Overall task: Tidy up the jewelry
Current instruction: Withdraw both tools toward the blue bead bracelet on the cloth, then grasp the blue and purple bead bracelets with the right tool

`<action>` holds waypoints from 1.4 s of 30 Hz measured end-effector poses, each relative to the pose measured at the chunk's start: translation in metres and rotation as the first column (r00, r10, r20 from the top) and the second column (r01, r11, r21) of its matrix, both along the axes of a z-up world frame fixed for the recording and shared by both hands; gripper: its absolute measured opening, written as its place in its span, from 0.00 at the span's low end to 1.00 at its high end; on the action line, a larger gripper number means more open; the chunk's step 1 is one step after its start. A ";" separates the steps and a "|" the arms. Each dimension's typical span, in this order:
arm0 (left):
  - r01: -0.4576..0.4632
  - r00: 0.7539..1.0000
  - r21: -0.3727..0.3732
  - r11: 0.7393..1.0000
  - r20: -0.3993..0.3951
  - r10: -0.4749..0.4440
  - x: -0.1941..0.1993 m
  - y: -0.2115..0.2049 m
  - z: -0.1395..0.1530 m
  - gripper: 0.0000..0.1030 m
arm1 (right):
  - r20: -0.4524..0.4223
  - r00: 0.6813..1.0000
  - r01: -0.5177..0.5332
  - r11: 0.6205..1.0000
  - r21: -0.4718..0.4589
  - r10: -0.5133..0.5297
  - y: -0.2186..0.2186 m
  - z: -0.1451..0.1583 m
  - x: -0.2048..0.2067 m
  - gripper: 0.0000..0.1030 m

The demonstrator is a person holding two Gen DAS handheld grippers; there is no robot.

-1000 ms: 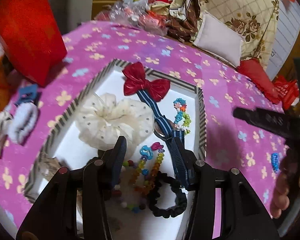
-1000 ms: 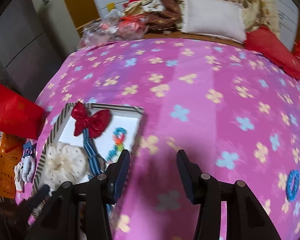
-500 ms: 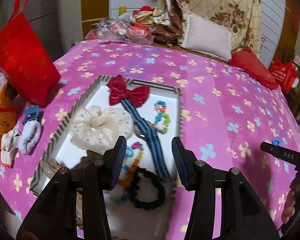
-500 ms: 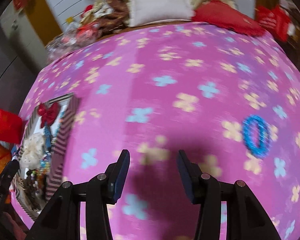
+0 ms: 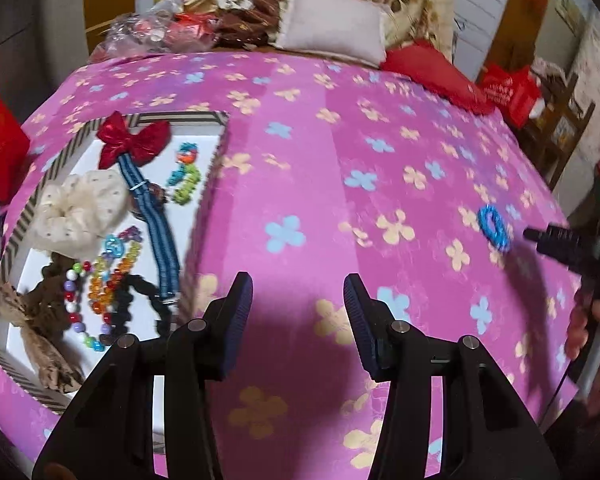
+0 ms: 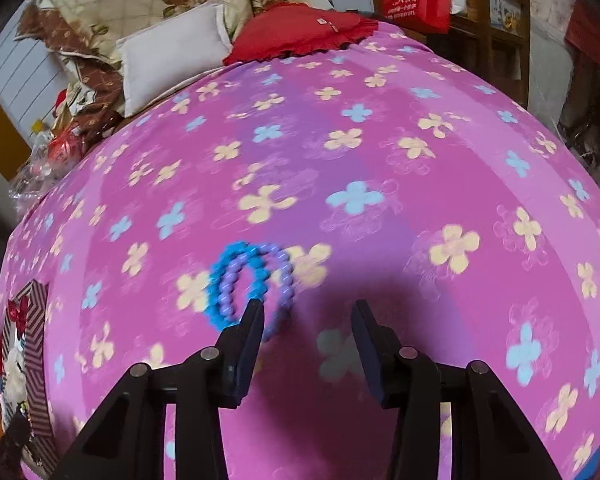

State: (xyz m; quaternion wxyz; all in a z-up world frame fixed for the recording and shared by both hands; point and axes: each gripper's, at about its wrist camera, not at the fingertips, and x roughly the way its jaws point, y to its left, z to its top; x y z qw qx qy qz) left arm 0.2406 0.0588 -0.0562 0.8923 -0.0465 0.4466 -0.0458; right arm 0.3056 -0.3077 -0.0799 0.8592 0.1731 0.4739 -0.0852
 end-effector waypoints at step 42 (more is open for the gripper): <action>0.001 0.997 0.025 1.000 -0.072 0.000 0.012 -0.001 -0.029 0.45 | -0.106 0.978 -0.196 0.962 -0.191 0.178 0.033 -0.029 0.036 0.31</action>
